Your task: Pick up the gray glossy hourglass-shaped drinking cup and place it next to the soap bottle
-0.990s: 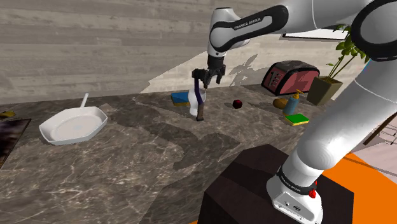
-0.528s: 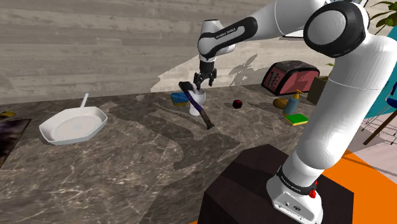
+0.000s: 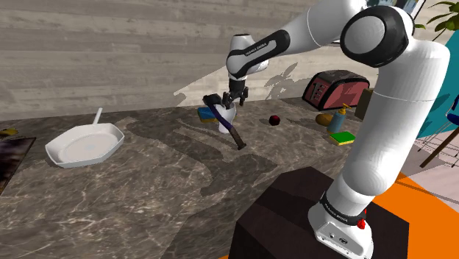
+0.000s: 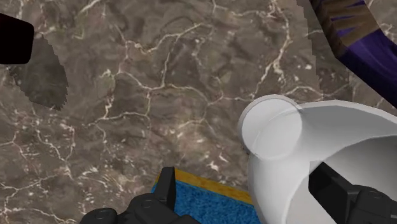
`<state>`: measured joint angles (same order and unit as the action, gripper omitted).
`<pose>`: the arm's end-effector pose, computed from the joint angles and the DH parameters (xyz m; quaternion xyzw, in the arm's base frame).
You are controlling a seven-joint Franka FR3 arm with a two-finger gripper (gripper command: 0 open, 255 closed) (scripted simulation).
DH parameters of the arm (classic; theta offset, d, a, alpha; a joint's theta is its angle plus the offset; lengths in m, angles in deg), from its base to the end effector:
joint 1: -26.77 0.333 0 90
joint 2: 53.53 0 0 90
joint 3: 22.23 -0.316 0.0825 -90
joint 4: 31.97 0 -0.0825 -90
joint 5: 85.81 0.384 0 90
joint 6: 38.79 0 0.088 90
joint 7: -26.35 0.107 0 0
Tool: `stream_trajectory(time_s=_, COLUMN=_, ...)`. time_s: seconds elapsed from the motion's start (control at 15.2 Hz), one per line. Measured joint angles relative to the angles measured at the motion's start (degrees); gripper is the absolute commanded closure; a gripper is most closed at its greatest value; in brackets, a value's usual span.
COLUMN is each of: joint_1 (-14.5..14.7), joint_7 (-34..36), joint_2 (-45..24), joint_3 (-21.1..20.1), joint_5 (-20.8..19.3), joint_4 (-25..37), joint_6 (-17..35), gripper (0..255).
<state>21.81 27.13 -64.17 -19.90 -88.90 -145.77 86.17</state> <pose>0.5868 -0.0764 0.3732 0.9982 -0.0547 0.0031 0.0261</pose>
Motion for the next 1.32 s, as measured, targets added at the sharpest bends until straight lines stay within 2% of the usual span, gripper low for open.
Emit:
stream_trajectory(time_s=0.4, joint_1=0.0, joint_7=0.0, joint_2=-0.1, joint_3=0.0, joint_5=0.0, joint_4=-0.1, joint_6=0.2, gripper=0)
stream_trajectory(time_s=0.46, joint_1=0.0, joint_7=0.0, joint_2=-0.1, joint_3=0.0, joint_5=0.0, joint_4=-0.1, joint_6=0.2, gripper=255)
stream_trajectory(time_s=1.12, joint_1=0.0, joint_7=0.0, joint_2=-0.1, joint_3=0.0, joint_5=0.0, joint_4=0.0, joint_6=0.2, gripper=255)
stream_trajectory(time_s=1.32, joint_1=0.0, joint_7=-0.2, joint_2=0.6, joint_3=0.0, joint_5=0.0, joint_4=0.7, joint_6=-1.2, gripper=255)
